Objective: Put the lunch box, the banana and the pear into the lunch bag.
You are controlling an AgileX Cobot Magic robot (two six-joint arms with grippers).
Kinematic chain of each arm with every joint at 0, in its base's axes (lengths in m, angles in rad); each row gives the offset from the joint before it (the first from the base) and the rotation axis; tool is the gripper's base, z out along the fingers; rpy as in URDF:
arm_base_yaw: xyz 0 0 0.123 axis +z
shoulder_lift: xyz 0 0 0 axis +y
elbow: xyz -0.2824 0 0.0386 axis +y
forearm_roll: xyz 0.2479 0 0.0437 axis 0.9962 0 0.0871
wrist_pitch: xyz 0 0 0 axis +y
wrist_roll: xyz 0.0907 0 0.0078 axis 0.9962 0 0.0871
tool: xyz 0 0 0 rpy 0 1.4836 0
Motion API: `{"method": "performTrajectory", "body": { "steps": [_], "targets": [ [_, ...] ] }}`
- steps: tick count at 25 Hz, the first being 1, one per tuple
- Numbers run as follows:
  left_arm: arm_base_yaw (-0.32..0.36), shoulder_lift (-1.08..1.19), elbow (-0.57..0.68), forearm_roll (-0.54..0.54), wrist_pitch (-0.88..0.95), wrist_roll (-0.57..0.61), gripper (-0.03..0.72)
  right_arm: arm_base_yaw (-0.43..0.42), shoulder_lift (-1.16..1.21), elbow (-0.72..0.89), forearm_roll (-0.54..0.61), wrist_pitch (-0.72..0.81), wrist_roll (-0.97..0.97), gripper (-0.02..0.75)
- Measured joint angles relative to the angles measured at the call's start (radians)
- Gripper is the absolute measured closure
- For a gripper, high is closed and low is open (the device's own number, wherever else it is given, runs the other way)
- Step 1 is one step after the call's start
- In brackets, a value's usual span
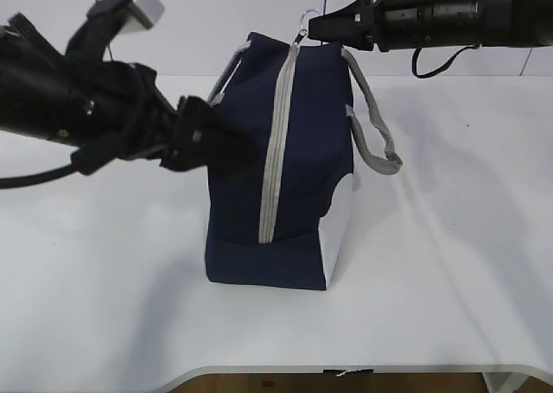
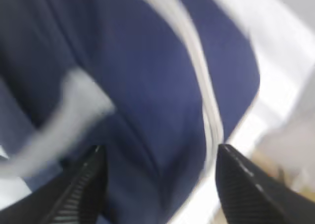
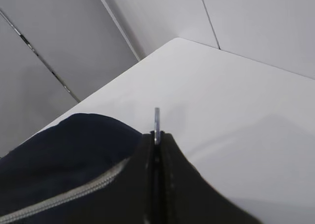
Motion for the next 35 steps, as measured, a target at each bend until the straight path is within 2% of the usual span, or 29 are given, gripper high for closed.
{"method": "performTrajectory", "body": {
  "steps": [4,8,15,22,32,35],
  "targets": [
    [0.0,-0.088,-0.009,-0.046,-0.172,0.0,0.146,0.0,-0.001,0.0,-0.007,0.003,-0.002,0.731],
    [0.0,-0.097,-0.094,-0.063,-0.283,0.0,0.147,0.0,-0.002,0.0,-0.009,0.005,-0.004,0.731],
    [0.0,0.048,-0.266,-0.067,-0.293,0.0,0.235,0.0,-0.002,0.0,-0.011,0.007,-0.004,0.731],
    [0.0,0.198,-0.381,-0.067,-0.304,0.0,0.25,0.0,-0.002,0.0,-0.011,0.007,-0.004,0.731],
    [0.0,0.3,-0.402,-0.087,-0.308,0.0,0.254,0.0,-0.002,0.0,-0.013,0.007,-0.004,0.731],
    [0.0,0.309,-0.402,-0.096,-0.313,-0.001,0.288,0.0,-0.002,0.0,-0.013,0.007,-0.004,0.731]
  ]
}}
